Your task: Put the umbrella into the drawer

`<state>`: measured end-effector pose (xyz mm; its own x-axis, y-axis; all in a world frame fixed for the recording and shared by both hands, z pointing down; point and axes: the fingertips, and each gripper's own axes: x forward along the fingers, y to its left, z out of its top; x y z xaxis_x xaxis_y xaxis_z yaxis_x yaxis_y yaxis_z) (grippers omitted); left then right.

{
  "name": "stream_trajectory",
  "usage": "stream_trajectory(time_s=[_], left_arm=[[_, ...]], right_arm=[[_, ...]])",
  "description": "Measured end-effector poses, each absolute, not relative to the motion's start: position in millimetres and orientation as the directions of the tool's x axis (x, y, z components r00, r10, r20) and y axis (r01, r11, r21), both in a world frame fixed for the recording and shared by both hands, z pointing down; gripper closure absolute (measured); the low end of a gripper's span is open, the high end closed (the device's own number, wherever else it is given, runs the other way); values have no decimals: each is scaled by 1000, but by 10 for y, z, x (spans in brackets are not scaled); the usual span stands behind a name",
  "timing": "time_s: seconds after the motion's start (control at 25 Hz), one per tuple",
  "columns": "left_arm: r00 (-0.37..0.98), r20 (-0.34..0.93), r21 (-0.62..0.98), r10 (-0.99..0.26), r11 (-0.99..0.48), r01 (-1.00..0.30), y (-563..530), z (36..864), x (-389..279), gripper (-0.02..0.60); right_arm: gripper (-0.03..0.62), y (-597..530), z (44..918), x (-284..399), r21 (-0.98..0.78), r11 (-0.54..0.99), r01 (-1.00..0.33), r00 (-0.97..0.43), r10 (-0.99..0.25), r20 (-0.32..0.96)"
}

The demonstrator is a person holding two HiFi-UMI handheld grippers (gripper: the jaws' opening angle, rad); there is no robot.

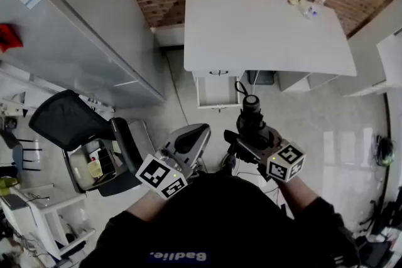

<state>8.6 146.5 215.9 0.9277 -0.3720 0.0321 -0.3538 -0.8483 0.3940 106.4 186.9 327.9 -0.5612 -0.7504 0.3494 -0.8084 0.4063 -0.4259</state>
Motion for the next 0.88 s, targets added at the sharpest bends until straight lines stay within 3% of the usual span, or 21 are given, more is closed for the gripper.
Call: stream_trajectory(time_s=[0.88], left_arm=[[889, 51, 359, -456, -822, -442, 1597, 2051, 319, 584]], right_arm=[[307, 1928, 3349, 1316, -425, 483, -765, -631, -695, 345]])
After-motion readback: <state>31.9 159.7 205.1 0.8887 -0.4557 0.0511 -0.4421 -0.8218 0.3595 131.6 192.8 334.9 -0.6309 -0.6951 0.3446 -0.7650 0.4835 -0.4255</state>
